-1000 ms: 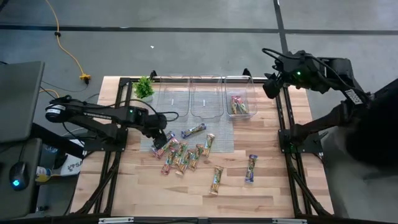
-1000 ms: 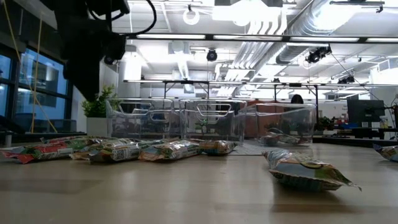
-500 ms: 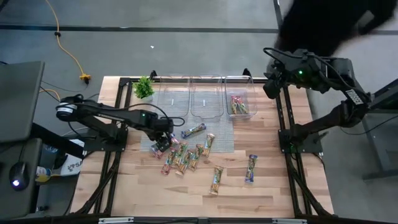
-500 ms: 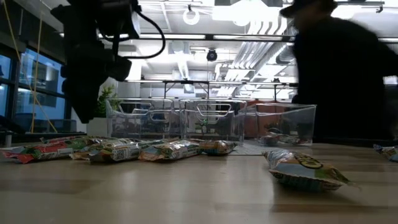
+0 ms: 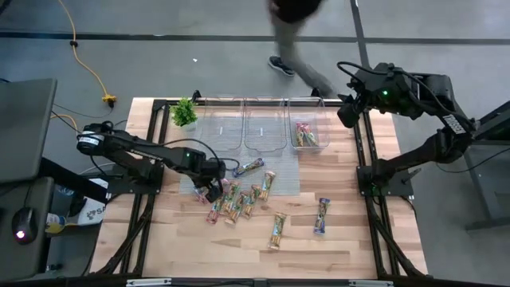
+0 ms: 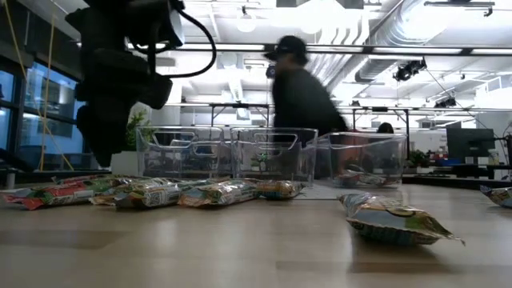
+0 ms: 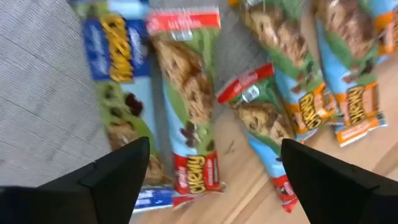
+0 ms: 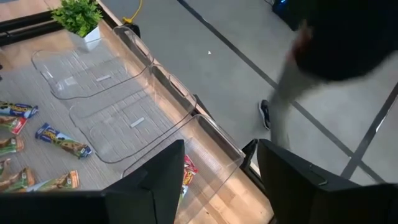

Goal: Pick and place Granola Bars by type
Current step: Put the red granola bar into the right transparent bin

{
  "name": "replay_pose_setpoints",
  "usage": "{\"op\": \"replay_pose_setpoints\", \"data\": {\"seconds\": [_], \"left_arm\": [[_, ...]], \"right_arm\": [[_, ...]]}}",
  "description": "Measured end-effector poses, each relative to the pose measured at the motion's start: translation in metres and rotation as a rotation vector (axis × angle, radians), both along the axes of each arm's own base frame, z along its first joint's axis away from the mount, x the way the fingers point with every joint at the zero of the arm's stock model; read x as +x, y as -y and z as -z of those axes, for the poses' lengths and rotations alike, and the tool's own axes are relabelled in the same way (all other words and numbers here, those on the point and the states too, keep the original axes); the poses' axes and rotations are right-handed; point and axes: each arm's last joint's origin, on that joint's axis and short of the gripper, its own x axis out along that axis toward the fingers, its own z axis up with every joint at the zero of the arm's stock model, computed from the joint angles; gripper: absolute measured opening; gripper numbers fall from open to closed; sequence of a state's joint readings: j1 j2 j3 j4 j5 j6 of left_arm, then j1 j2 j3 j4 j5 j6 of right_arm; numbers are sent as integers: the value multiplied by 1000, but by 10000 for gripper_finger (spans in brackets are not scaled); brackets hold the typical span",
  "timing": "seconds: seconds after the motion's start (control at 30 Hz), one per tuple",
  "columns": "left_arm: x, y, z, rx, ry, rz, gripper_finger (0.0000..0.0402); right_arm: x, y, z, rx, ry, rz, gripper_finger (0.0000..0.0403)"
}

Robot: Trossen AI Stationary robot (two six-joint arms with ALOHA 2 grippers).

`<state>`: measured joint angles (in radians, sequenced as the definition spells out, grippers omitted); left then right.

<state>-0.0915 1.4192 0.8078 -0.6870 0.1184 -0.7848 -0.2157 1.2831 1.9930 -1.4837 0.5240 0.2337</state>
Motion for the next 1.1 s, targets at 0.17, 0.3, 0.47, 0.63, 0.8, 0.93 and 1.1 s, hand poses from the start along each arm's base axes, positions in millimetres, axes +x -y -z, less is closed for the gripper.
{"op": "replay_pose_setpoints", "data": {"seconds": [0.17,0.3,0.47,0.63,0.8,0.93,1.1], "left_arm": [[4,13,5,-8,7,-19,355],[5,18,6,12,1,-25,355],[4,17,15,50,-55,-32,355],[10,19,28,15,-86,-15,355],[13,19,32,27,-97,-12,355],[13,19,32,36,-101,-4,355],[12,19,32,33,-107,13,355]], "right_arm": [[0,0,0,-6,-7,-6,188],[0,0,0,-6,-7,-6,188],[0,0,0,-4,-6,-7,188],[0,0,0,1,-4,-11,188],[0,0,0,4,-3,-12,188],[0,0,0,4,-3,-12,188],[0,0,0,4,-3,-12,188]]}}
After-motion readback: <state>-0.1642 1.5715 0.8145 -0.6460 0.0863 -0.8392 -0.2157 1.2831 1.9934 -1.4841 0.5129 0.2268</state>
